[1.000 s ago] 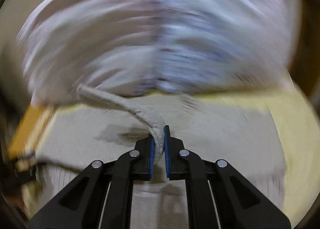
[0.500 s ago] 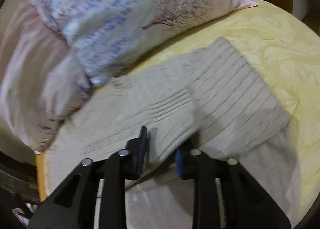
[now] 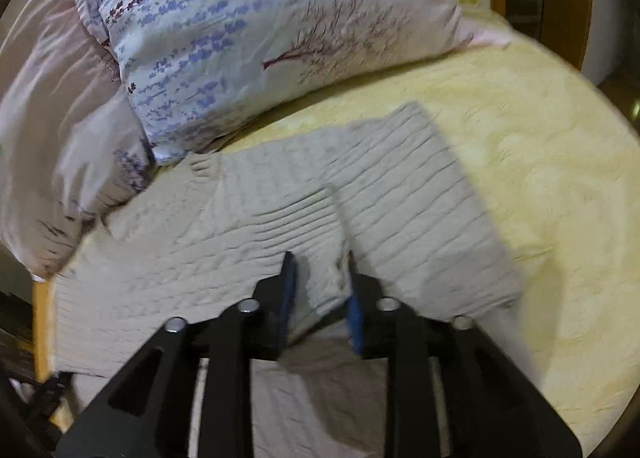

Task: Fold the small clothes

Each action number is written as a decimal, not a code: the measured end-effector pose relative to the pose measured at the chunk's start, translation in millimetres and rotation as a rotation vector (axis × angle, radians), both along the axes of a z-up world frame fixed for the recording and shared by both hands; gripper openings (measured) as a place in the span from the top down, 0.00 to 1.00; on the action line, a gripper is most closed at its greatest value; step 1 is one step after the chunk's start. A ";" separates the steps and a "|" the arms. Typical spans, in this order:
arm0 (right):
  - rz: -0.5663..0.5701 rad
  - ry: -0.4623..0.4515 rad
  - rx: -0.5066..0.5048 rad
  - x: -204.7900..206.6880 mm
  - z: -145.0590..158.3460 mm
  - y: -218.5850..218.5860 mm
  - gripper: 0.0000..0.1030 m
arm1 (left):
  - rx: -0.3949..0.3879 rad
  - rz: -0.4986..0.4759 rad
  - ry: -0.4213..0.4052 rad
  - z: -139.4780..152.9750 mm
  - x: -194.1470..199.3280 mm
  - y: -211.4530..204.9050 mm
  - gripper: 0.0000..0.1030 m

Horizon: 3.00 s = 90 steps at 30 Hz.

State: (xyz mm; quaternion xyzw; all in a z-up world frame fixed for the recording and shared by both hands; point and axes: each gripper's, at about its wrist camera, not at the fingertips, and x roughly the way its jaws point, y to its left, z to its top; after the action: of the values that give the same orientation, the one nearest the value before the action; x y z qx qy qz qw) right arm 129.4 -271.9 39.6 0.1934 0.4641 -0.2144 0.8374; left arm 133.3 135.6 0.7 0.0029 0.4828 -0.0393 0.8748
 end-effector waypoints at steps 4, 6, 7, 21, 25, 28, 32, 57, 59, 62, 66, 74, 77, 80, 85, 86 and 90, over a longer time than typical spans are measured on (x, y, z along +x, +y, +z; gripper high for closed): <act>-0.068 -0.024 0.028 -25.2 13.5 -27.0 0.61 | -0.031 0.008 0.016 4.4 -10.8 8.8 0.34; -0.079 -0.036 0.083 -42.6 15.5 -43.4 0.60 | -0.079 0.005 0.042 5.4 -22.2 17.3 0.35; -0.072 -0.044 0.119 -49.6 14.7 -49.8 0.60 | -0.106 0.000 0.053 5.9 -27.7 21.0 0.35; -0.013 -0.049 0.617 -163.1 -14.4 -99.6 0.52 | -0.577 0.013 0.128 -2.4 -100.8 46.7 0.35; 0.066 -0.052 0.738 -167.7 -26.9 -84.6 0.53 | -0.687 0.020 0.151 -9.2 -112.7 41.9 0.38; 0.134 -0.034 0.818 -171.3 -35.9 -68.6 0.53 | -0.744 0.008 0.164 -12.4 -124.6 33.4 0.40; 0.199 -0.013 0.910 -182.0 -44.7 -53.9 0.53 | -0.823 -0.019 0.217 -18.8 -142.7 22.0 0.42; 0.490 0.199 0.970 -221.7 -41.7 -0.4 0.92 | -0.806 -0.226 0.419 -23.9 -173.0 -13.8 0.67; 0.513 0.173 0.943 -218.6 -33.1 1.1 0.92 | -0.799 -0.226 0.416 -24.0 -172.9 -14.0 0.79; 0.540 0.131 0.892 -212.9 -21.2 -0.6 0.93 | -0.787 -0.236 0.400 -20.2 -173.2 -11.2 0.90; 0.534 0.050 0.800 -204.0 -2.7 -10.0 0.93 | -0.782 -0.247 0.330 -7.7 -165.9 -5.9 0.92; 0.510 -0.103 0.531 -176.9 39.6 -13.6 0.93 | -0.814 -0.208 0.181 16.4 -142.7 16.8 0.94; 0.503 -0.142 0.454 -171.1 47.8 -17.2 0.94 | -0.858 -0.177 0.131 22.0 -129.3 22.6 0.94; 0.472 -0.194 0.410 -163.6 55.5 -21.0 0.94 | -0.902 -0.144 0.094 25.2 -114.1 26.4 0.94; 0.447 -0.245 0.386 -146.2 65.9 -21.8 0.94 | -0.959 -0.108 0.038 30.8 -88.9 30.1 0.94; 0.445 -0.254 0.383 -143.7 67.6 -22.2 0.94 | -0.962 -0.106 0.031 32.3 -83.7 29.7 0.94; 0.428 -0.293 0.380 -131.9 73.3 -23.6 0.94 | -0.953 -0.118 0.000 38.1 -61.5 23.9 0.94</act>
State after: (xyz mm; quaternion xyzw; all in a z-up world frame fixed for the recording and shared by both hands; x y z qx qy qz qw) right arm -2.5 -295.4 112.9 0.2731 0.4003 0.0872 0.8704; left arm 71.8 159.5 38.8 -0.3709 0.4099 -0.3060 0.7751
